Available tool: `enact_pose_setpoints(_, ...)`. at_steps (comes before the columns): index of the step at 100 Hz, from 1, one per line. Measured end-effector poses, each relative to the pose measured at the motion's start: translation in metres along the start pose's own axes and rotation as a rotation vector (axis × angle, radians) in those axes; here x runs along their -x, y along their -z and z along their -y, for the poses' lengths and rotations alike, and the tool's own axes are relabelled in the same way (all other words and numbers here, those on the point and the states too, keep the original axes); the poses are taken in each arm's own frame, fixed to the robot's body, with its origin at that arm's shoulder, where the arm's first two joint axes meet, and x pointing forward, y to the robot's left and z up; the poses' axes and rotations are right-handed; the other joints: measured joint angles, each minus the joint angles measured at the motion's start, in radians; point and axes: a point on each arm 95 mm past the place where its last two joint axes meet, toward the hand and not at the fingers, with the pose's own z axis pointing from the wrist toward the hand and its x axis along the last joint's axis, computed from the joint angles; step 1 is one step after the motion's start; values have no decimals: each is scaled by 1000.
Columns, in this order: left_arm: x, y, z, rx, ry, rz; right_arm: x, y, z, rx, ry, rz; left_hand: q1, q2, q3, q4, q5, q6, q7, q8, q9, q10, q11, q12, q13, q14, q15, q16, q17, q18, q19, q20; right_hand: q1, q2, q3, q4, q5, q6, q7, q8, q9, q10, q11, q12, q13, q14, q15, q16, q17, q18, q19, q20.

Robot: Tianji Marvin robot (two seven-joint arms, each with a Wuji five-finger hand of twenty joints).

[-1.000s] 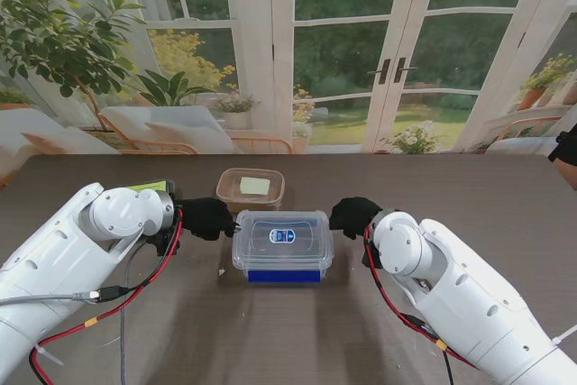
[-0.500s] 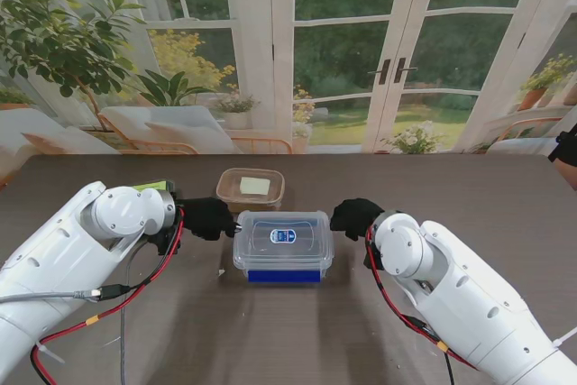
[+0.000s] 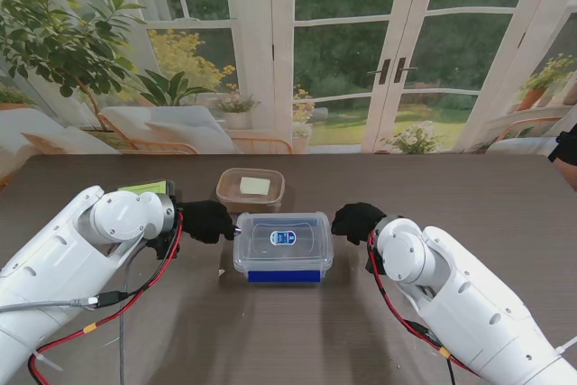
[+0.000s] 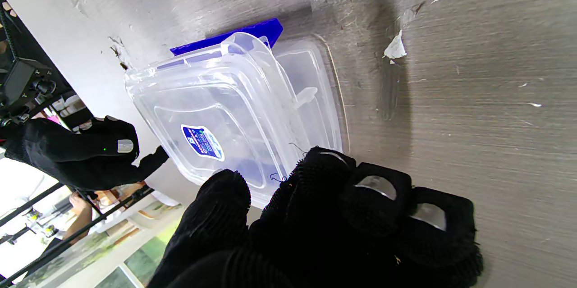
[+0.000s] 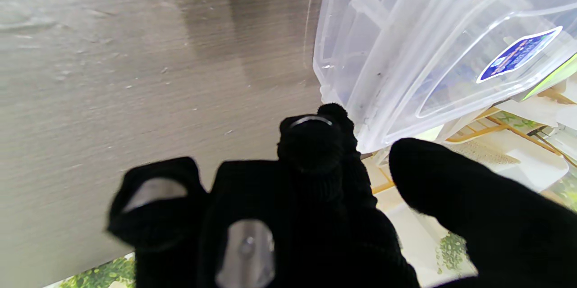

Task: Pair container bodies with their lids

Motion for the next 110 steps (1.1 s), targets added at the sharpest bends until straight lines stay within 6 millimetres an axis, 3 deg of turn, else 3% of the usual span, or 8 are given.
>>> enact_pose_setpoints(82, 5, -1, 6, 8, -11, -4, -6, -5, -12, 132, 42, 10, 0, 0, 0, 0, 0, -2, -2, 2, -1, -1, 1, 0, 0, 0, 0, 0, -1, 0, 0, 0, -21, 23, -3, -7, -135, 43, 39, 8, -4, 1, -1, -12, -3, 0, 0, 0, 0, 10, 0, 0)
enact_pose_setpoints(110, 4, -3, 10, 12, -18, -8, -10, -7, -12, 168, 1, -52, 0, 0, 0, 0, 0, -2, -2, 3, -1, -1, 1, 0, 0, 0, 0, 0, -1, -1, 0, 0, -21, 22, -3, -7, -102, -46, 46, 19, -15, 5, -1, -25, -11, 1, 0, 0, 0, 13, 0, -1)
